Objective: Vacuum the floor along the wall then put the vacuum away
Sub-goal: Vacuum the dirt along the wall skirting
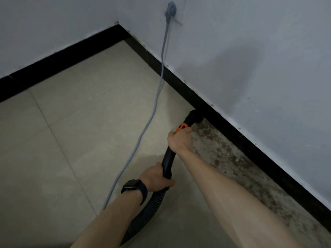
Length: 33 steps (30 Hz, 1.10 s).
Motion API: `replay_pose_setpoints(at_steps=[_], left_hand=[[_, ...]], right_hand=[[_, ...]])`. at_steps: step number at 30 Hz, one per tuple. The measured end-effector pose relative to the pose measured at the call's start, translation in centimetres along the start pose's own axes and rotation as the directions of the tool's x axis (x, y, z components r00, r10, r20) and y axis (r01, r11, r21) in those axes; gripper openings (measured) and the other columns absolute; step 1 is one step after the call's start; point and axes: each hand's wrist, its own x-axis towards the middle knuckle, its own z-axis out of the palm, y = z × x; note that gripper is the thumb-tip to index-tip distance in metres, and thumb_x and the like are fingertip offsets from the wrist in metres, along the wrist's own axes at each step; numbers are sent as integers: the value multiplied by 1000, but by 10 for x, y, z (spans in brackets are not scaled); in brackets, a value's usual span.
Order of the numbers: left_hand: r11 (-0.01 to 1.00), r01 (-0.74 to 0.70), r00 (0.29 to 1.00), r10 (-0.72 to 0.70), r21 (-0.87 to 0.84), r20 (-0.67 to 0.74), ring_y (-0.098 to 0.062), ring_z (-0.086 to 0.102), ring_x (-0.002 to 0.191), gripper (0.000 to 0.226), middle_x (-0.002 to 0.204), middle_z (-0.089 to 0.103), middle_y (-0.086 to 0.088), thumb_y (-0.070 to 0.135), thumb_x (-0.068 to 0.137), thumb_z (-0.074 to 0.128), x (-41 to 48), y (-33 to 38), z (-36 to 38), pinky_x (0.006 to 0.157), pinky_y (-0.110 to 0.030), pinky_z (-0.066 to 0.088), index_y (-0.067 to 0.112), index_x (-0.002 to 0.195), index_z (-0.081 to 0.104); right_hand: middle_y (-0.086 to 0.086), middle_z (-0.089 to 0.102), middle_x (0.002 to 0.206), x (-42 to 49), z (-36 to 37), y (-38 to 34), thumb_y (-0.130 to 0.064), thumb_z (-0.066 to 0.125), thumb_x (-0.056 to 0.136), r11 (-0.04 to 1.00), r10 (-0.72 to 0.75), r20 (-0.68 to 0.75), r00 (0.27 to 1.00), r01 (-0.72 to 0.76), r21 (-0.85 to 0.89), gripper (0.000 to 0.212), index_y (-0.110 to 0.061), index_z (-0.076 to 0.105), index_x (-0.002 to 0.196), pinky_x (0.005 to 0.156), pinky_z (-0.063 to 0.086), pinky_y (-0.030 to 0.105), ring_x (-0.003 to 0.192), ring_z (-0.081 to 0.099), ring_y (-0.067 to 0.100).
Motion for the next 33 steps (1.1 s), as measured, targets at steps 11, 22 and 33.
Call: replay_pose_setpoints(at_steps=[11, 22, 33], left_hand=[[987, 67, 996, -58, -149, 61, -22, 62, 103, 59, 114, 61, -4, 40, 77, 76, 8, 5, -6, 87, -38, 58, 13, 122, 49], [995, -20, 996, 12, 95, 90, -23, 63, 101, 60, 116, 61, -6, 44, 82, 75, -4, 12, 3, 84, -37, 57, 13, 124, 44], [984, -15, 999, 6, 178, 53, -20, 64, 96, 61, 108, 63, -1, 50, 74, 75, -25, 1, -38, 85, -38, 57, 20, 119, 47]], right_hand=[[22, 61, 129, 6, 8, -11, -26, 42, 104, 998, -27, 14, 1000, 28, -48, 69, 10, 6, 151, 71, 42, 31, 106, 65, 35], [22, 61, 127, -2, -4, 25, -29, 46, 104, 999, 2, -7, 1000, -1, 47, 63, 6, 18, 148, 72, 37, 28, 104, 63, 35], [19, 62, 124, -7, -1, -6, -38, 60, 89, 952, 23, 98, 995, -52, 302, 74, 4, 28, 142, 90, 58, 45, 107, 65, 36]])
